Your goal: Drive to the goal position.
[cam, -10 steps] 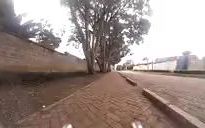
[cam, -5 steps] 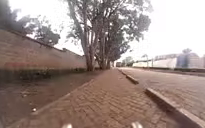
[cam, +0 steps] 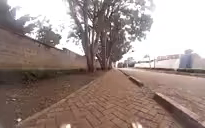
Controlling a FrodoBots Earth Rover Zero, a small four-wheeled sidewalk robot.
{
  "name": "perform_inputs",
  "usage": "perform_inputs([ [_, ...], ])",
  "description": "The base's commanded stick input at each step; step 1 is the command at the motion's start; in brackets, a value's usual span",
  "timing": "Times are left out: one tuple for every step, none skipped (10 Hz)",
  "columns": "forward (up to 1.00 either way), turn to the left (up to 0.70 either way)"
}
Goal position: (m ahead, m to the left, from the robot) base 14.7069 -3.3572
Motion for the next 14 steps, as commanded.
perform_inputs([
  [0.70,0.02],
  [0.70,0.01],
  [0.70,0.02],
  [0.70,0.06],
  [0.70,-0.30],
  [0.70,-0.27],
  [0.70,-0.24],
  [0.70,-0.04],
  [0.70,-0.02],
  [0.70,0.00],
  [0.70,0.00],
  [0.70,0.00],
  [0.70,0.00],
  [0.70,0.00],
])
